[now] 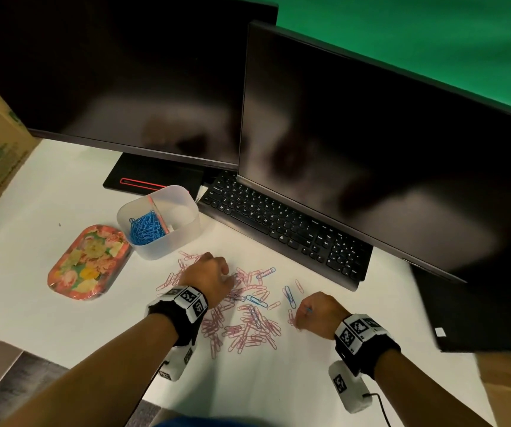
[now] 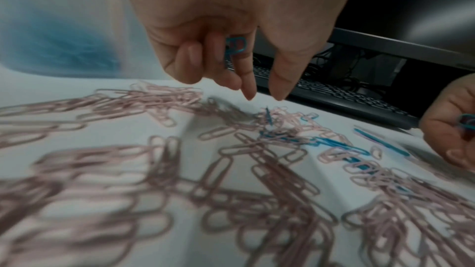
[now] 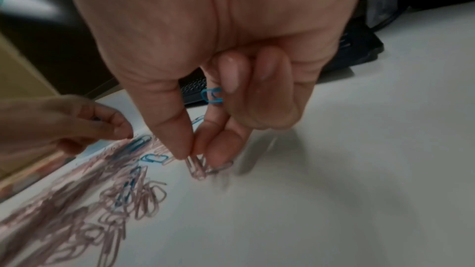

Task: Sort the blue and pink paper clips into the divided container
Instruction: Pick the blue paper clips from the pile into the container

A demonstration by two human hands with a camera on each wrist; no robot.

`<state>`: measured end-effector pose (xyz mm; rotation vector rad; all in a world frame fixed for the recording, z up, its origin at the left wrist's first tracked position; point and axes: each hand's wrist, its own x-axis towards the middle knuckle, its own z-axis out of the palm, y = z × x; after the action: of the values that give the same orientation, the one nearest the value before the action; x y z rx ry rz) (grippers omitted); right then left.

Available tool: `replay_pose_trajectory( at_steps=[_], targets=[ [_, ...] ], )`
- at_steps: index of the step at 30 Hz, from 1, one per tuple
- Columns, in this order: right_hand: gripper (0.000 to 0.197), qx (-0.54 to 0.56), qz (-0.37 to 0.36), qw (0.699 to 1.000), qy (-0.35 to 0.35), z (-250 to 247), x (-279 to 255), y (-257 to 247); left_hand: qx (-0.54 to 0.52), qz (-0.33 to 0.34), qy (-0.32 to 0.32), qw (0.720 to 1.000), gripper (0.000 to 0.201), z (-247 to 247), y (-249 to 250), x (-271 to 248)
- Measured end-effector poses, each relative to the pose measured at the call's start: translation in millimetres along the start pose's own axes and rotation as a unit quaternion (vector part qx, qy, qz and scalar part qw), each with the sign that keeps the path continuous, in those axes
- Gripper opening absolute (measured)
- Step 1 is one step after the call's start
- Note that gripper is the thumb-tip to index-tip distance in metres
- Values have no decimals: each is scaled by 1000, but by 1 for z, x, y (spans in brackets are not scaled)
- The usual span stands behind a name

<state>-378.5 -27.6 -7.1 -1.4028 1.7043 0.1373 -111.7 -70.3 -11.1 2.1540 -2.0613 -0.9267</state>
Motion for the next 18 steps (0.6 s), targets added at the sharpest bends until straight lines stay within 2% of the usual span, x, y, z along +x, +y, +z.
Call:
replay_pose_trajectory(
  at_steps=[3, 7, 11, 18],
  targets=[
    [21, -19, 14, 999, 45, 1, 0, -9, 34, 19, -14, 999, 18, 4, 9, 1],
    [11, -53, 37, 989, 135, -4, 10, -25, 35, 27, -22, 999, 13, 5, 7, 2],
    [15, -97, 62, 984, 135, 0, 19, -38, 16, 17, -11, 1000, 14, 4, 1, 0],
    [18, -115, 95, 982, 115, 4, 28, -50, 23, 24, -45, 998, 15, 4, -2, -3]
  ],
)
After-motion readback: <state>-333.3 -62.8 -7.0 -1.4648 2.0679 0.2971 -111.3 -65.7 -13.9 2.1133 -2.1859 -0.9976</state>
